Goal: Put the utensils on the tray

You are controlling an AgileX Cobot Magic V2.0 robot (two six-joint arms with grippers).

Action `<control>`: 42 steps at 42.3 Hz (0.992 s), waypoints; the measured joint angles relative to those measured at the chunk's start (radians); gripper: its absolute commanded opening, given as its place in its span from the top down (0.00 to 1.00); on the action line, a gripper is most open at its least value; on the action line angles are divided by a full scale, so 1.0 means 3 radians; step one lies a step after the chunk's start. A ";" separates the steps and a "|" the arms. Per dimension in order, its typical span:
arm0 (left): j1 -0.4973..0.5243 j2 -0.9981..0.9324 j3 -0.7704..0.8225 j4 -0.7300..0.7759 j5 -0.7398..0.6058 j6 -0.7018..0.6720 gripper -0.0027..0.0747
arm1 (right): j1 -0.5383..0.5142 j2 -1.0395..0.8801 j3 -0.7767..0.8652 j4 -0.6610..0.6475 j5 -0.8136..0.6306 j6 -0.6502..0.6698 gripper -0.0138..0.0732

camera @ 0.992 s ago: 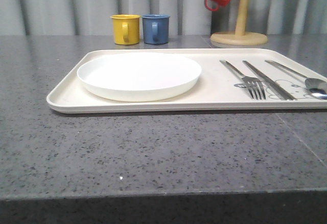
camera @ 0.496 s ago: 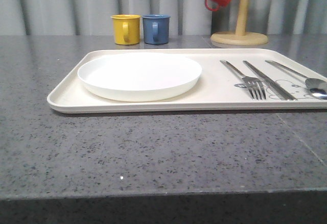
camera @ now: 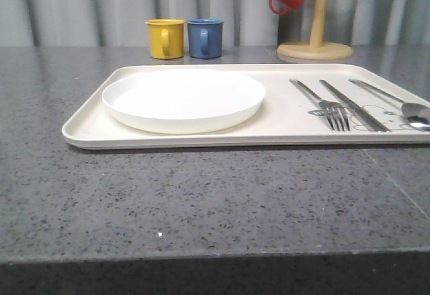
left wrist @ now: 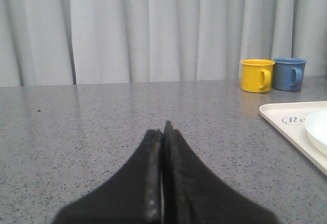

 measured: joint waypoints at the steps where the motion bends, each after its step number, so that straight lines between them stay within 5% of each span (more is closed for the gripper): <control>1: 0.0000 0.0000 0.0000 0.0000 0.0000 0.0000 0.99 | 0.0000 0.0000 0.0000 -0.0009 -0.0014 0.0007 0.92; 13: 0.0000 0.0000 0.0000 0.0000 0.0000 0.0000 0.99 | 0.0000 0.0000 0.0000 -0.0264 -0.0069 0.0334 0.92; 42: 0.0000 0.0000 0.0000 0.0000 0.0000 0.0000 0.99 | -0.0126 -0.0005 0.0000 -0.0317 -0.0083 0.0365 0.92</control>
